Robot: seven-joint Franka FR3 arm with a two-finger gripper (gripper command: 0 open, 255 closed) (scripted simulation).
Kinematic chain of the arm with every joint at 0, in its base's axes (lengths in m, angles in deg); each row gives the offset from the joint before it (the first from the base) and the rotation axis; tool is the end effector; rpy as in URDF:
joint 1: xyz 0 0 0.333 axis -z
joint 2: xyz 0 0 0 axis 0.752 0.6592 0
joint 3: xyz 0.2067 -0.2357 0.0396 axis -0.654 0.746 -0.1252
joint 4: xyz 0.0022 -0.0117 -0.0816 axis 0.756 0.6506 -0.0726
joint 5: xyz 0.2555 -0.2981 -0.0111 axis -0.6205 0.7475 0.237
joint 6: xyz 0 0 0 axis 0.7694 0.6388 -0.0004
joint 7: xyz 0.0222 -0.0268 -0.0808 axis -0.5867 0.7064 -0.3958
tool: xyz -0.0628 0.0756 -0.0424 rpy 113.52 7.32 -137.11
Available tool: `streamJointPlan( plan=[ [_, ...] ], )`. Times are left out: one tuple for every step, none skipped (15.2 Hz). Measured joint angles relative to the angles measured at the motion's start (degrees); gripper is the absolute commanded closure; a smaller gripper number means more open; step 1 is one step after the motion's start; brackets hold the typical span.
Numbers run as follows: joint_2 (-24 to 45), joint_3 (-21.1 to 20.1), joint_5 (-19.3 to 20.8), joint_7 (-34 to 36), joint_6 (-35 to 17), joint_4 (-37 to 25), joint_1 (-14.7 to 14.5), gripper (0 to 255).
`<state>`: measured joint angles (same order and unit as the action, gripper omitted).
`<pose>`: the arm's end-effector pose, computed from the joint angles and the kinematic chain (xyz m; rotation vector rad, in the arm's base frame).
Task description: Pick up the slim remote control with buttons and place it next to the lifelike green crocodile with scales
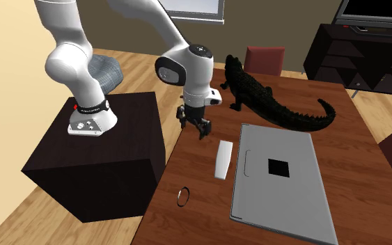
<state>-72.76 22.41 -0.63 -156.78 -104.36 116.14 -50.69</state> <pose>0.4457 -0.2091 0.2458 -2.8474 -1.2183 0.1124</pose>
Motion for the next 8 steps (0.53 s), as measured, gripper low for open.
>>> streamJointPlan(
  plan=[
    [2.7,-0.8,-1.9,-3.0,-0.9,-1.9,0.8,0],
    [5.0,-1.6,-3.5,-5.7,-1.8,-3.3,1.6,0],
    [7.3,-2.6,-5.0,-8.3,-2.6,-5.0,2.5,0],
    [9.8,-3.7,-6.4,-10.7,-3.1,-7.0,3.5,0],
    [12.1,-4.8,-7.6,-13.1,-3.9,-8.8,4.6,0],
    [14.4,-6.0,-8.8,-15.3,-4.7,-10.6,5.6,0],
    [16.9,-7.1,-9.6,-17.2,-4.6,-13.3,6.6,0],
    [19.0,-8.2,-10.3,-19.1,-5.1,-15.2,7.7,0]
  ],
)
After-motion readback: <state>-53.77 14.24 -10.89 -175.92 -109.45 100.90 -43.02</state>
